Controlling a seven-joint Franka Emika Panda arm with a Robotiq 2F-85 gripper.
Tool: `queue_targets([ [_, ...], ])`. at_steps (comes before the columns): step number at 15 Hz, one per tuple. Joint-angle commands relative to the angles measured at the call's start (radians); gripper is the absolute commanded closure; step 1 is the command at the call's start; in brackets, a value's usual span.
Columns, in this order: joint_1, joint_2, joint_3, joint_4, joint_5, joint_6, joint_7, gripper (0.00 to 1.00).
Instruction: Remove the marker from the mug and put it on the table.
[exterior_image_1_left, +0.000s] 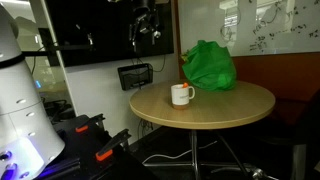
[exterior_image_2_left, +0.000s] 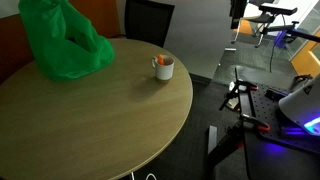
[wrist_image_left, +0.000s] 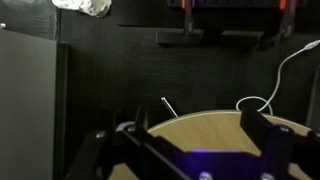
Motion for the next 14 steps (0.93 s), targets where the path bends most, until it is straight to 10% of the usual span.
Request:
queue_targets([
  [1,0.008,0.000,-0.007,0.001,-0.002,-0.002,0.003,0.00],
  [6,0.008,0.009,-0.005,-0.002,0.013,0.025,0.034,0.00],
  [14,0.009,0.307,0.041,0.021,0.142,0.562,0.428,0.00],
])
